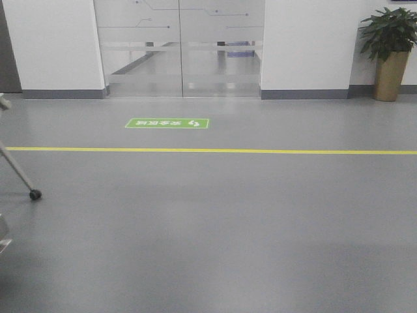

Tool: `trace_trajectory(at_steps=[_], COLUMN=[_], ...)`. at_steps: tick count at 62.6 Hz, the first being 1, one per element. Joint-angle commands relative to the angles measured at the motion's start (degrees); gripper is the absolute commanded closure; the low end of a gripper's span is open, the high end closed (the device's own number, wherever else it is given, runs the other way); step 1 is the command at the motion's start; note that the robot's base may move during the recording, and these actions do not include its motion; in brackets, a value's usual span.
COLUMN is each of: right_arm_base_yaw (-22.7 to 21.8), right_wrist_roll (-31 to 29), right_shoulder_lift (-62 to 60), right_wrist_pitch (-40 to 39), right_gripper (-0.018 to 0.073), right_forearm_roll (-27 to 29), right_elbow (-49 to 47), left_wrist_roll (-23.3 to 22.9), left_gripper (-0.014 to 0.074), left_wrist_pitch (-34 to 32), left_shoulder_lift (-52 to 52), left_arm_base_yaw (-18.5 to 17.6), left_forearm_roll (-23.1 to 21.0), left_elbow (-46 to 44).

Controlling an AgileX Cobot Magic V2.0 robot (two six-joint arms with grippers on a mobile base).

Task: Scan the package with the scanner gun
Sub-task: 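Turn the base toward the red-framed table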

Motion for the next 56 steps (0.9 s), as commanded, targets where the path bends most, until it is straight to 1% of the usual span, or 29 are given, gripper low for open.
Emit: trace_trajectory(at_steps=[1, 56], right_arm_base_yaw=[-0.26, -0.26], right_wrist_roll=[0.05, 0.05], right_shoulder_lift=[-0.09, -0.09], right_wrist_pitch=[-0.97, -0.97], right_gripper=[0.0727, 0.0727], right_forearm_roll=[0.11, 0.11], right_elbow=[0.03, 0.03], left_wrist_roll=[0.23, 0.23], left_gripper=[0.0687, 0.0687], left_wrist_pitch=[-0.72, -0.72], left_shoulder_lift=[-0.20, -0.20], left_arm_base_yaw=[0.24, 0.24], left_forearm_roll=[-0.15, -0.15], left_elbow=[-0.09, -0.09])
